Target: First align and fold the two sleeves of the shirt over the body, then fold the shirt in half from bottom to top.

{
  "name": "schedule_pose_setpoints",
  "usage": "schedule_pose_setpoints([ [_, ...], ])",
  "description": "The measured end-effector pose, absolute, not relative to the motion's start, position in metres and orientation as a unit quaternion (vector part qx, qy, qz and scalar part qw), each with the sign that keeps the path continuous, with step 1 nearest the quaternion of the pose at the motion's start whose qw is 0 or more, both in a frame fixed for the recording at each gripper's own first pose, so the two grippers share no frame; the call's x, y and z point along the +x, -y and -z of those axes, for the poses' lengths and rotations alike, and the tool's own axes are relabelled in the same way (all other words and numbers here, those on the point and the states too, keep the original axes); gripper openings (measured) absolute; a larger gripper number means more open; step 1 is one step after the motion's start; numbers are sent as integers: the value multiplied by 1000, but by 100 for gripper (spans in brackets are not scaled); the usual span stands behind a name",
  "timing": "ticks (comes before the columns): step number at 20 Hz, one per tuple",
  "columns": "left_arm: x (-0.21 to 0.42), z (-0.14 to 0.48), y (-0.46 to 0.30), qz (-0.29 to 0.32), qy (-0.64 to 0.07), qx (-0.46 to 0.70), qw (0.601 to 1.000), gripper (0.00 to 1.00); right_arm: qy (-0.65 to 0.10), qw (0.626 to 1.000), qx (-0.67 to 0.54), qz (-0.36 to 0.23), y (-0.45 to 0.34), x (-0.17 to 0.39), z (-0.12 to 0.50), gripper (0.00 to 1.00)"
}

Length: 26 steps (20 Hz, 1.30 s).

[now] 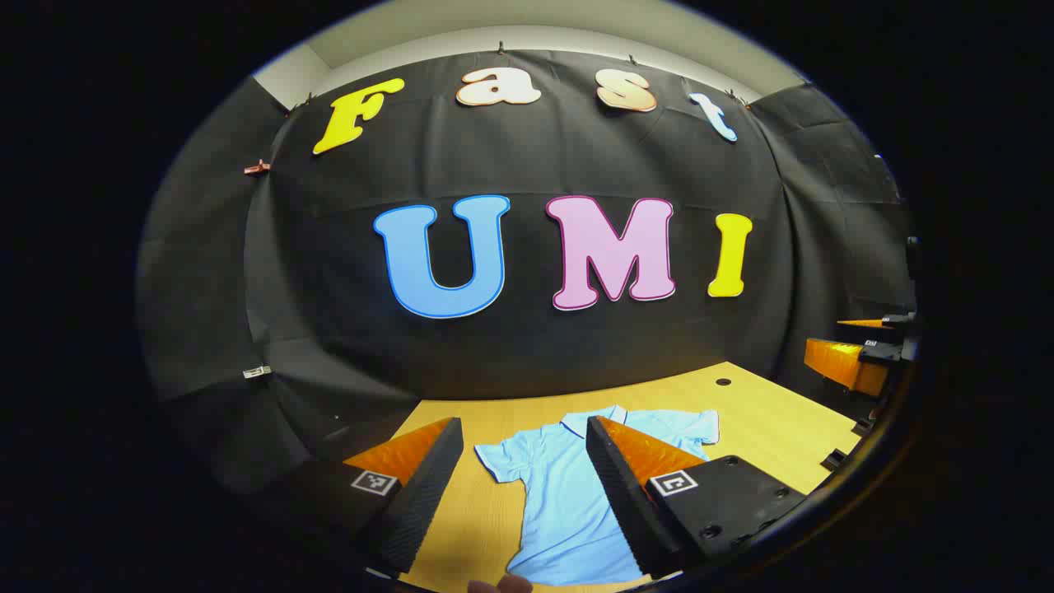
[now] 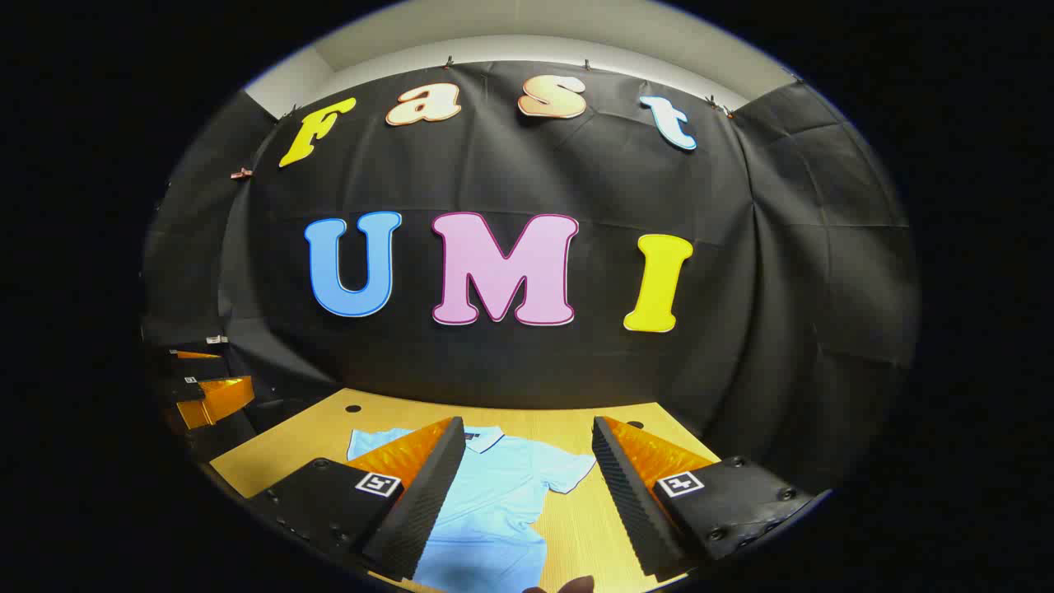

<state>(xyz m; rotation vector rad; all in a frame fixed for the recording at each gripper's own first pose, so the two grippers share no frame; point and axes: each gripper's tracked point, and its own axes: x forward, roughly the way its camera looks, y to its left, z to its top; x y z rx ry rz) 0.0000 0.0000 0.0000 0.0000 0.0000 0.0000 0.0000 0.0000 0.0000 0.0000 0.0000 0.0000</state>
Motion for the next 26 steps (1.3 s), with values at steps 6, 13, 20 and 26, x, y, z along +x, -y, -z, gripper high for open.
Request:
schedule_pose_setpoints([
  [6, 2, 3, 5, 3, -5, -1, 1000, 95, -5, 1000, -1, -3, 0, 3, 3, 97],
  [13, 8, 5, 7, 2, -9, -1, 1000, 95, -9, 1000, -5, -5, 2, 8, 6, 97],
  [20, 14, 11, 9, 0, -15, -3, 1000, 95, -45, 999, 1, -13, -1, 28, 20, 96],
  [26, 22, 19, 14, -1, -29, -4, 1000, 95, -153, 988, 2, -10, 26, 112, 90, 97],
])
